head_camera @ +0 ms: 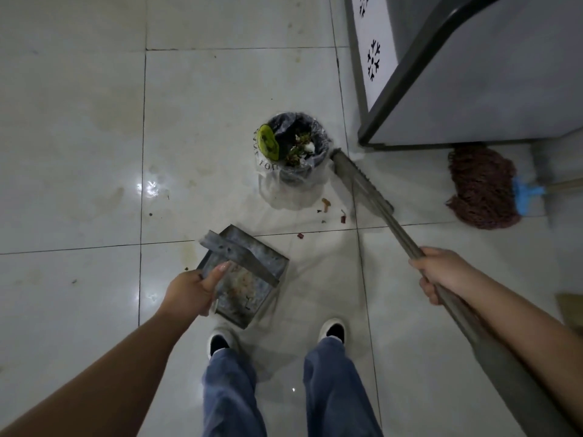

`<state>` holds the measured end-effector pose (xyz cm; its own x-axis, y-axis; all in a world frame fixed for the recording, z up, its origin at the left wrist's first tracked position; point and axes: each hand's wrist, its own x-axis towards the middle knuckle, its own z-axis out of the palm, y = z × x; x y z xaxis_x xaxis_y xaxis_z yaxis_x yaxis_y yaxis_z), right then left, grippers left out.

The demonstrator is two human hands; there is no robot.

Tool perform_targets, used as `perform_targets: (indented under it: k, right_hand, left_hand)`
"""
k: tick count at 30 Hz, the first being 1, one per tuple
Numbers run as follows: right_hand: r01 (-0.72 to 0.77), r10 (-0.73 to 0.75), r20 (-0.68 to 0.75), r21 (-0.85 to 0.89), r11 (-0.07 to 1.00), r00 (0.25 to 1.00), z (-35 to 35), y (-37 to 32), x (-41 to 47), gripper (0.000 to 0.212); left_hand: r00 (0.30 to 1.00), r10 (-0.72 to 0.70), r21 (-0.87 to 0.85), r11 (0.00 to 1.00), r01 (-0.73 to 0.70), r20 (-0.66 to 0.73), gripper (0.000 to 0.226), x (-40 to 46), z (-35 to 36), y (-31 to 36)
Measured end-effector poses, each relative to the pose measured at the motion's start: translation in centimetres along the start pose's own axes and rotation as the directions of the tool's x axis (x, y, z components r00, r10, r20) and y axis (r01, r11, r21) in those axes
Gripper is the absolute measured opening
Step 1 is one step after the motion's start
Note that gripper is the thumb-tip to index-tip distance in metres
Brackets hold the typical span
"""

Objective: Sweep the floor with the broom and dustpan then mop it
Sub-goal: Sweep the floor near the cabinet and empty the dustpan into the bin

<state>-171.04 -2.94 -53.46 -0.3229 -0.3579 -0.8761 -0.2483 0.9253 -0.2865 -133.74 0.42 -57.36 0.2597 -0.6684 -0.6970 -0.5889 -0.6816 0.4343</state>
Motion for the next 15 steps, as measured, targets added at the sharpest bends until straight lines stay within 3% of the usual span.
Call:
perform_targets:
  k: [5, 8, 12, 15]
  right_hand:
    - [-0.018, 0.020, -0.061, 0.024, 1.000, 0.998, 2.8, -6.6, 5.9, 0.025]
    - [-0.060, 0.058, -0.021, -0.094, 0.994, 0.998, 6.2, -8.0, 8.3, 0.016]
    - [-0.077, 0.080, -0.006, -0.350, 0.933, 0.997, 8.8, -4.0, 6.4, 0.048]
    - [-0.160, 0.191, 0.042, -0.380, 0.911, 0.981, 8.2, 0.8, 2.7, 0.060]
  left_hand:
    - [0.999, -0.012, 0.072, 0.997, 0.010, 0.033, 0.060, 0.4, 0.9, -1.8]
    - [0.998, -0.020, 0.021, 1.000, 0.018, 0.062, 0.065, 0.8, 1.8, -2.9]
    - [0.997, -0.014, -0.042, 0.999, 0.017, 0.080, 0.059, 1.6, 1.3, -2.5]
    - [0.996, 0.010, -0.010, 1.000, -0.009, 0.088, 0.057, 1.4, 1.3, -1.9]
